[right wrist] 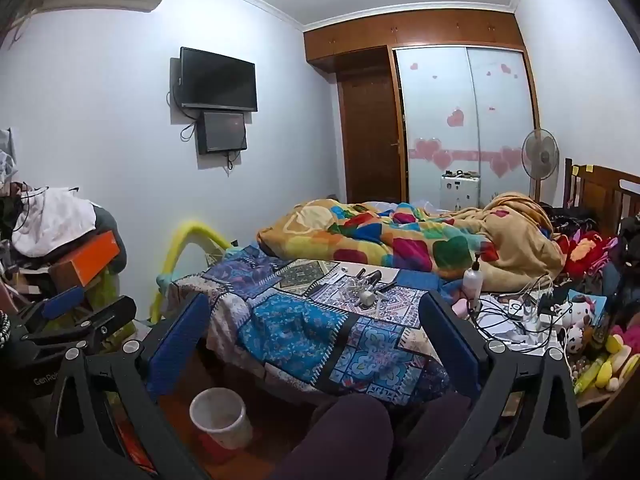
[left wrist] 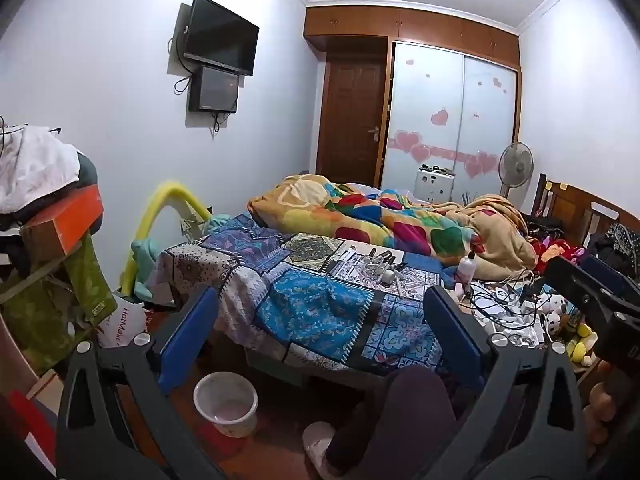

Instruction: Collect trash

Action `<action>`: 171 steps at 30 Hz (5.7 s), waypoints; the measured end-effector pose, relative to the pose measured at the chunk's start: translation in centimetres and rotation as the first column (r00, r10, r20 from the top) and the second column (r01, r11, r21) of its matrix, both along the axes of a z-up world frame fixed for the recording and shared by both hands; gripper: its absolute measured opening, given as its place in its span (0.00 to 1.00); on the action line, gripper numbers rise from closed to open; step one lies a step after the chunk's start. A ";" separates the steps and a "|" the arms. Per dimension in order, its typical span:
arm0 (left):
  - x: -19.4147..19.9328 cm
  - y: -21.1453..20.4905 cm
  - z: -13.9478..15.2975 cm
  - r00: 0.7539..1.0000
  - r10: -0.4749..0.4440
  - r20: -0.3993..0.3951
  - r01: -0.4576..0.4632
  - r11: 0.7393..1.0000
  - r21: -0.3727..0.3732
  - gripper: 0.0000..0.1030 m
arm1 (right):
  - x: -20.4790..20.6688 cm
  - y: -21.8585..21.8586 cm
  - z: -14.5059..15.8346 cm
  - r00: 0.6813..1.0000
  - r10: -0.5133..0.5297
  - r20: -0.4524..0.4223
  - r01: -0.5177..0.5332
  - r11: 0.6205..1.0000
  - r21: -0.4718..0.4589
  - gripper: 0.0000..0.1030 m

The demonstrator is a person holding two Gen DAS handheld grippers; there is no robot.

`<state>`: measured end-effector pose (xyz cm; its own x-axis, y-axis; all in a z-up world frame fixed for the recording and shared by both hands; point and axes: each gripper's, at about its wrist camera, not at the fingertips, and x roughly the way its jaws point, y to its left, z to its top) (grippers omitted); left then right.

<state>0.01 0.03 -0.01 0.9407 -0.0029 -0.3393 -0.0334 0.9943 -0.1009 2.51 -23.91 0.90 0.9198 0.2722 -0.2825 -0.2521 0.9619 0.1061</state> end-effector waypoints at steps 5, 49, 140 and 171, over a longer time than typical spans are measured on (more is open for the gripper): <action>0.1 -0.1 0.0 1.000 -0.005 -0.009 0.005 1.000 0.008 1.00 | 0.0 0.3 -0.2 1.000 0.001 -0.001 -0.001 1.000 0.007 1.00; -0.3 0.2 -0.3 1.000 0.010 -0.005 -0.010 1.000 0.003 1.00 | 0.3 1.1 -0.3 1.000 0.007 -0.012 -0.007 1.000 0.000 1.00; 48.5 -9.5 -21.4 0.823 -0.145 -0.549 0.143 0.989 -0.045 0.71 | 43.8 -4.5 -22.8 0.788 0.081 -0.610 -0.147 0.987 -0.060 0.56; 52.1 -17.9 -23.0 0.766 -0.354 -0.537 0.362 0.927 -0.094 0.25 | 43.8 -7.5 -23.7 0.788 0.095 -0.608 -0.146 0.989 -0.035 0.08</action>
